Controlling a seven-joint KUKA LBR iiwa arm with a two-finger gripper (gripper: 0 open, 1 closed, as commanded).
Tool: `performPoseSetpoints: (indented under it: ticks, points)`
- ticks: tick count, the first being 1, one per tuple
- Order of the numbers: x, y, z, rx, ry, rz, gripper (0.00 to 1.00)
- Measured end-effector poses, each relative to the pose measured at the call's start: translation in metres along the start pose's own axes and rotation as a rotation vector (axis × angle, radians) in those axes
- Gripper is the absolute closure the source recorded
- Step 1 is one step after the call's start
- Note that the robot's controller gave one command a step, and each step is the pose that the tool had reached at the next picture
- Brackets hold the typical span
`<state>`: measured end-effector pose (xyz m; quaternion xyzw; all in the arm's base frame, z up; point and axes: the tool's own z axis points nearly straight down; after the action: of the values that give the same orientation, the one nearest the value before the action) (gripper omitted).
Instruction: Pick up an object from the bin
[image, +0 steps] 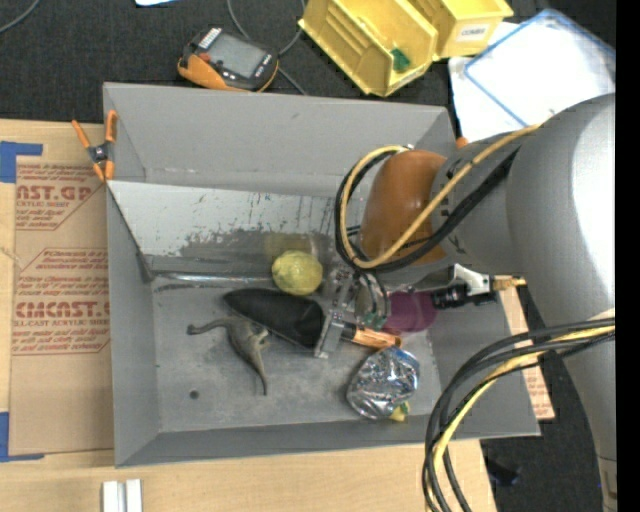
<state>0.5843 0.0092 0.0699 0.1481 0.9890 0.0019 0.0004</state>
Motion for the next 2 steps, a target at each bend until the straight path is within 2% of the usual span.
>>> performPoseSetpoints:
  ticks: [1, 2]
  points:
    - [-0.0070, -0.0324, -0.0006, 0.001, -0.004, -0.449, 1.00]
    - [-0.0072, -0.0339, -0.0007, 0.002, -0.004, -0.448, 1.00]
